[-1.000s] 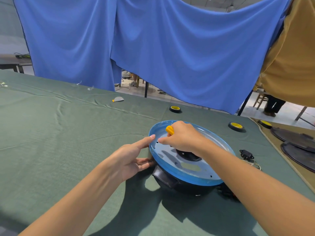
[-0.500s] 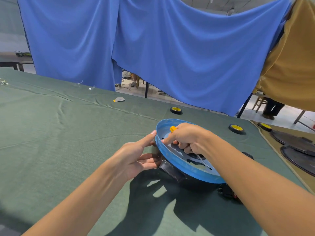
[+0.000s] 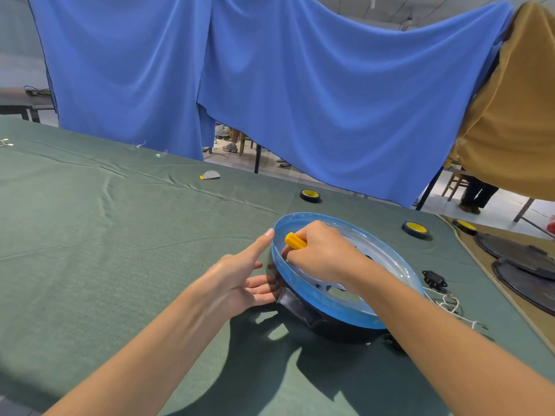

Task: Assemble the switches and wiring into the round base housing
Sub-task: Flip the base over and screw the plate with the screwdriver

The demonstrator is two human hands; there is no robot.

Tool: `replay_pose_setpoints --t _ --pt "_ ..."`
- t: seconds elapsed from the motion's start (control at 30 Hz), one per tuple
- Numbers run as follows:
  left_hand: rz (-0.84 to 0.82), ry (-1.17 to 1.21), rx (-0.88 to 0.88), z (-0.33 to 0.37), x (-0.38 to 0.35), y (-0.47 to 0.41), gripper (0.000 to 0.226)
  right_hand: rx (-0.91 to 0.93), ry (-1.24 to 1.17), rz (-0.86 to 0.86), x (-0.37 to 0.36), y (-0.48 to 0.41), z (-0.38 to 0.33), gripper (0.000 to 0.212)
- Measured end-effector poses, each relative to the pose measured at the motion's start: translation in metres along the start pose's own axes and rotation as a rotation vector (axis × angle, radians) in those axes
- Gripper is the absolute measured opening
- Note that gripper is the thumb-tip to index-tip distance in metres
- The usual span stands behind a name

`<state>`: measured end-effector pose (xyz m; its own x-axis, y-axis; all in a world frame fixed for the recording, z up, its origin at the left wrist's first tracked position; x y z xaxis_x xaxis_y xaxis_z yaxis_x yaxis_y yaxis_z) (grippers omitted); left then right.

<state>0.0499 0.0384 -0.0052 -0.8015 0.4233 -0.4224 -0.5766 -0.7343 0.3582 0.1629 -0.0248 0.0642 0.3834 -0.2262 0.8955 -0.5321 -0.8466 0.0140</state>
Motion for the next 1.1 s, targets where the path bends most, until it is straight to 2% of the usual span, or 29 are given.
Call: replay_pose_setpoints --t 0.13,0.27,0.33,0.43,0.47,0.5,0.6,0.67,0.7,0.8,0.87,1.1 --pt "0.059 0.058 0.040 -0.001 0.006 0.000 0.059 0.027 -0.053 -0.049 0.006 0.011 -0.002 0.032" --pt "0.058 0.059 0.022 0.003 0.004 -0.001 0.053 0.006 -0.249 -0.037 0.017 0.020 -0.005 0.034" --pt "0.020 0.043 0.015 0.006 0.001 0.000 0.054 0.064 -0.135 0.129 0.027 0.027 -0.007 0.032" --pt "-0.052 -0.011 -0.003 0.013 -0.004 0.001 0.057 0.245 -0.012 0.389 0.039 0.066 -0.010 0.037" --pt "-0.067 -0.010 -0.010 0.016 -0.006 0.001 0.056 0.299 0.013 0.371 0.038 0.083 -0.010 0.037" --pt "-0.080 -0.004 -0.018 0.019 -0.007 0.000 0.054 0.321 0.070 0.278 0.031 0.099 -0.009 0.035" --pt "-0.097 -0.001 -0.051 0.026 -0.010 -0.002 0.046 0.325 0.295 -0.124 -0.012 0.125 0.004 0.036" --pt "-0.093 0.004 -0.070 0.028 -0.012 -0.004 0.043 0.338 0.370 -0.263 -0.044 0.128 0.015 0.029" --pt "-0.089 0.008 -0.073 0.028 -0.013 -0.003 0.043 0.347 0.388 -0.238 -0.055 0.125 0.020 0.030" --pt "-0.072 0.023 -0.068 0.026 -0.014 -0.001 0.040 0.304 0.362 0.011 -0.062 0.112 0.040 0.027" --pt "-0.059 0.026 -0.060 0.025 -0.014 0.001 0.039 0.299 0.345 0.107 -0.063 0.107 0.048 0.024" --pt "-0.074 0.048 -0.058 0.027 -0.015 0.005 0.031 0.348 0.320 0.198 -0.074 0.103 0.032 0.038"
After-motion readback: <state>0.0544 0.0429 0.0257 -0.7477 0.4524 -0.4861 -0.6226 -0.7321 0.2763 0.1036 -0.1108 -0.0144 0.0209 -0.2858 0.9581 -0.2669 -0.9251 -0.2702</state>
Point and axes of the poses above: each hand's wrist, its own y-axis away from the middle knuckle, its own x-axis out of the back of the hand, z = x × y, the point moved 4 cm from there along -y, towards the middle knuckle, and after that the axes turned 8 degrees about -x, right-handed, at the moved point
